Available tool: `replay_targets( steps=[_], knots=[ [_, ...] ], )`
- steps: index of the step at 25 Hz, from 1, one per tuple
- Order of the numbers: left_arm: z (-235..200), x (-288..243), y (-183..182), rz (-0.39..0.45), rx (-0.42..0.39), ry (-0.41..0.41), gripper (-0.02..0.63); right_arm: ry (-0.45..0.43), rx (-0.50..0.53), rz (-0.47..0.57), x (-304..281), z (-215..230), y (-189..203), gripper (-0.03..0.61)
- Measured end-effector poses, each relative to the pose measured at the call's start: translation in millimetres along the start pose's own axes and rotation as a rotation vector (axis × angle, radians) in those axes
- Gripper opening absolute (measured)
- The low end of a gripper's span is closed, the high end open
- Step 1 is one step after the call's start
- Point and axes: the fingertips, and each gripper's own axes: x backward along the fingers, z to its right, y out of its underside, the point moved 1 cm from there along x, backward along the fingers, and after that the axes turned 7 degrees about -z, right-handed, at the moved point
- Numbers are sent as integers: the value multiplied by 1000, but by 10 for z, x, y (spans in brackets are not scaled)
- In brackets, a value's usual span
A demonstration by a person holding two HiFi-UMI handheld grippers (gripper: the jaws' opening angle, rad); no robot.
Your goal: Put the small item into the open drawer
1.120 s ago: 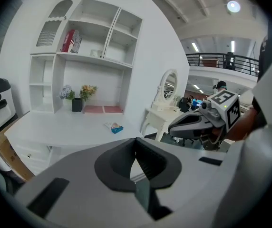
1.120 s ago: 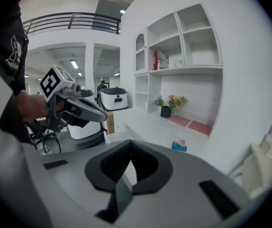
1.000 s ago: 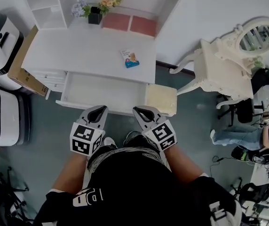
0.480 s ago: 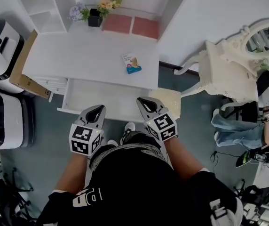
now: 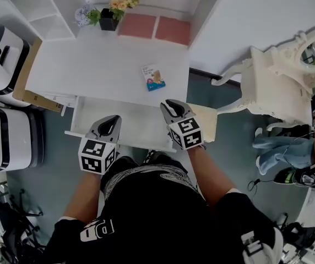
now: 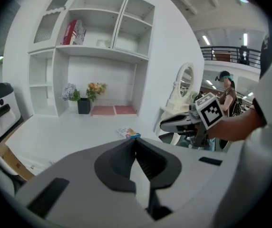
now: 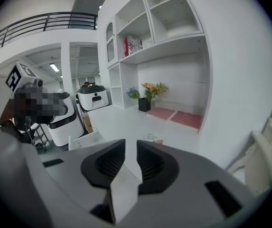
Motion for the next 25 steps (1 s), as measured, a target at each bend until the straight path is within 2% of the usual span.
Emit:
replay_targets(
  steps=[3,6,11,17,21,25],
  knots=[
    [-107,-69,43,-24,18,-37,14,-11,-28,-9,-137,106,56,84],
    [-176,-151,77,-54,37,-30,14,-19,-43,-23,-260,153,74,91],
    [-227,-253,-5,-77,-25,6,14,-11,-65,-49,-462,186,61,125],
    [-411,-368,-63,-116,-71,79,14,45,-66,-110,-786,260,8,161],
    [-611,-453,-14,-153,-90,110,14,90,-60,-169,-1069,376,-31,192],
    [-751,-452,41,-166,-113,143,14,120,-85,-245,-1335,501,13,192]
  ],
)
